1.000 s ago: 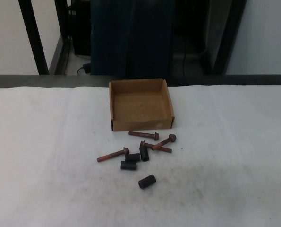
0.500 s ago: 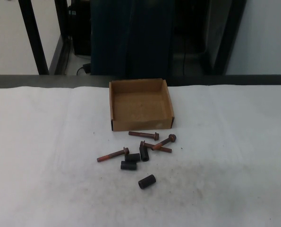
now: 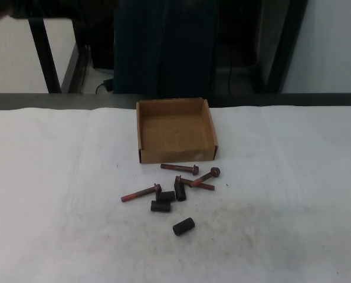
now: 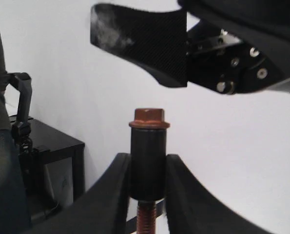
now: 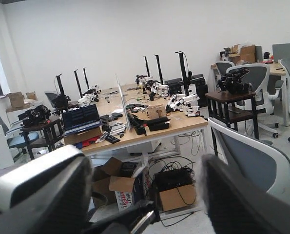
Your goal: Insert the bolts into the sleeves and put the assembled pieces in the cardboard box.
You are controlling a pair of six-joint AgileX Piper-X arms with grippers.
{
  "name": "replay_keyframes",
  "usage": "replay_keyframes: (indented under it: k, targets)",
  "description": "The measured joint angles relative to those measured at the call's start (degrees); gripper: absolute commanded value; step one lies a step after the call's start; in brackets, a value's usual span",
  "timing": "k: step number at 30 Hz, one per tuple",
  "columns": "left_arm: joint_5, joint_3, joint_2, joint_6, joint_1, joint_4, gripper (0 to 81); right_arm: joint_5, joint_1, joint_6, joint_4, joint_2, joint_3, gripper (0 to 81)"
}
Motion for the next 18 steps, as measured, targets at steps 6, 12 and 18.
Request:
replay_keyframes:
  k: [6, 12, 18]
  targets:
    - [-1.1, 0.0, 3.2, 0.5, 0.0, 3.7, 0.8, 1.1, -0.7, -1.7, 0.0, -1.4, 0.0, 59.9]
    - [-6.2, 0.0, 10.6, -2.5, 0.0, 5.2, 0.8, 2.9, -3.0, -4.6, 2.4, -4.3, 0.0, 55.0]
    - [-9.6, 0.0, 16.8, -5.3, 0.0, 3.3, 0.8, 4.6, -7.9, -10.9, 12.0, -9.8, 0.0, 37.5]
